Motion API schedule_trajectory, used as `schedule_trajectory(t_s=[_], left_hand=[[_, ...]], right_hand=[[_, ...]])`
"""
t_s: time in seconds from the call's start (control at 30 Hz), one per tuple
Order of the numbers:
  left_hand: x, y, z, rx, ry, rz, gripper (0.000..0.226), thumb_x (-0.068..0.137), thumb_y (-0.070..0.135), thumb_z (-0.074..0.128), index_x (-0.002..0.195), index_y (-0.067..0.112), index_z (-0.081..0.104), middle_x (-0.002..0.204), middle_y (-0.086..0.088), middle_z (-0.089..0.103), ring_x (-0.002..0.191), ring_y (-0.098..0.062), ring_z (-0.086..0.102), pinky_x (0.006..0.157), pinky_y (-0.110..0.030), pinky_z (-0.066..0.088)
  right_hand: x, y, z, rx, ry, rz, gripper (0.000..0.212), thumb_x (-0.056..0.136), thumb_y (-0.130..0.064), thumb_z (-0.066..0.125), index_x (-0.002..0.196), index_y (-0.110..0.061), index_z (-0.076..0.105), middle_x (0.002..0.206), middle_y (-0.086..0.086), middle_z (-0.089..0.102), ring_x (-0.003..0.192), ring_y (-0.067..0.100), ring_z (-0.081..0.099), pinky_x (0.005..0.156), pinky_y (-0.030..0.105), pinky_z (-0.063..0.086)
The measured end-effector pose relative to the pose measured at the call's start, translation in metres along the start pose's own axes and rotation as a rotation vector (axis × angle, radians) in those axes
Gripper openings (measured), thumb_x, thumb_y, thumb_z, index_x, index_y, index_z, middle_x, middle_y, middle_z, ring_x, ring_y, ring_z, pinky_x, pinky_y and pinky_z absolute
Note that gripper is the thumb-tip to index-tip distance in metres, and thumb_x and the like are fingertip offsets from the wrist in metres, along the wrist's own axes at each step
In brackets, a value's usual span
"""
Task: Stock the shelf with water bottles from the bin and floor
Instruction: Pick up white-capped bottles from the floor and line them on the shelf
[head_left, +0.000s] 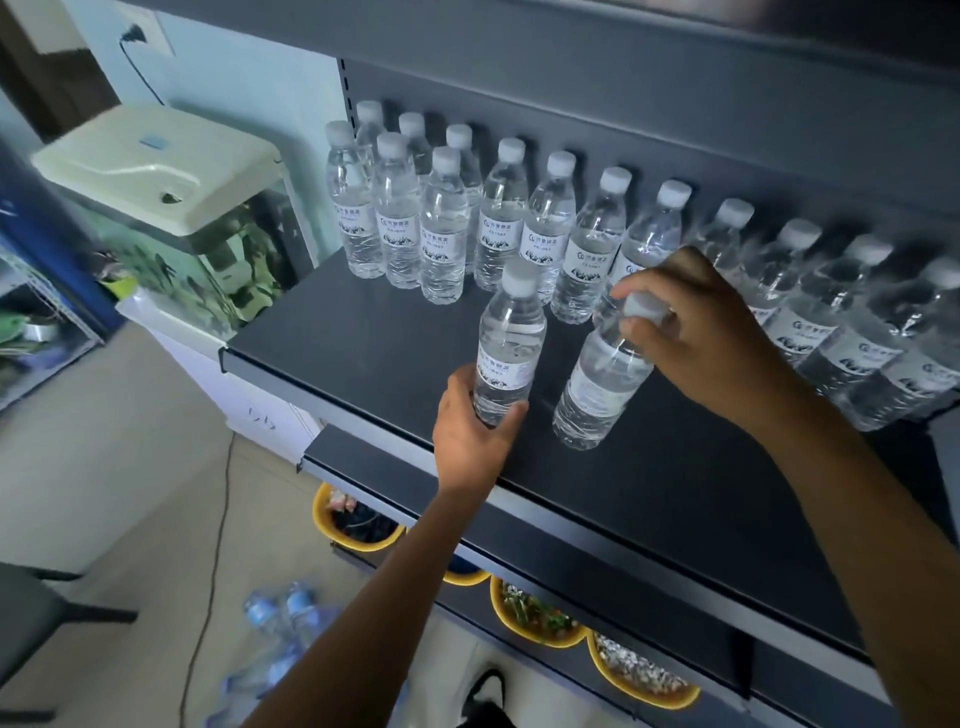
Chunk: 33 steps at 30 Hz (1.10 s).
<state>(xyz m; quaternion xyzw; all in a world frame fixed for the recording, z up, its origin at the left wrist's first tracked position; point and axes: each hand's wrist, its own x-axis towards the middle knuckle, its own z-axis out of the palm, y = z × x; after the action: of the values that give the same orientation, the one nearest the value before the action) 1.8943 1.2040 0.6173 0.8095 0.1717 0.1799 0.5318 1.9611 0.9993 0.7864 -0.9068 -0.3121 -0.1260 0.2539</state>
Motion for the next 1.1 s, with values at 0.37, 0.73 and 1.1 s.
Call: schedule_trajectory(t_s=[0.37, 0.73, 1.1], left_hand=[[-0.002, -0.001, 0.007, 0.111, 0.093, 0.059, 0.062, 0.082, 0.053, 0.078, 0.131, 0.030, 0.048, 0.122, 0.012, 0.059, 0.114, -0.013, 0.059, 0.092, -0.040, 0.055], [0.005, -0.001, 0.009, 0.140, 0.079, 0.057, 0.064, 0.080, 0.053, 0.080, 0.129, 0.024, 0.051, 0.118, 0.009, 0.054, 0.112, -0.015, 0.055, 0.089, -0.040, 0.055], [0.053, -0.005, 0.012, 0.198, 0.032, 0.119, 0.059, 0.077, 0.051, 0.083, 0.119, 0.017, 0.058, 0.108, 0.004, 0.062, 0.099, -0.019, 0.050, 0.096, -0.041, 0.044]], right_hand=[[-0.009, -0.010, 0.017, 0.089, 0.195, 0.444, 0.054, 0.075, -0.049, 0.083, 0.113, -0.019, 0.060, 0.114, 0.002, 0.054, 0.096, 0.020, 0.059, 0.079, 0.031, 0.045], [-0.038, -0.003, 0.061, 0.509, 0.351, 0.461, 0.058, 0.081, -0.035, 0.079, 0.131, -0.022, 0.051, 0.127, -0.004, 0.065, 0.117, 0.015, 0.065, 0.099, 0.046, 0.055], [-0.072, 0.019, 0.154, 0.384, 0.267, 0.708, 0.068, 0.076, -0.022, 0.085, 0.133, -0.020, 0.048, 0.122, -0.002, 0.062, 0.115, 0.025, 0.058, 0.098, 0.054, 0.050]])
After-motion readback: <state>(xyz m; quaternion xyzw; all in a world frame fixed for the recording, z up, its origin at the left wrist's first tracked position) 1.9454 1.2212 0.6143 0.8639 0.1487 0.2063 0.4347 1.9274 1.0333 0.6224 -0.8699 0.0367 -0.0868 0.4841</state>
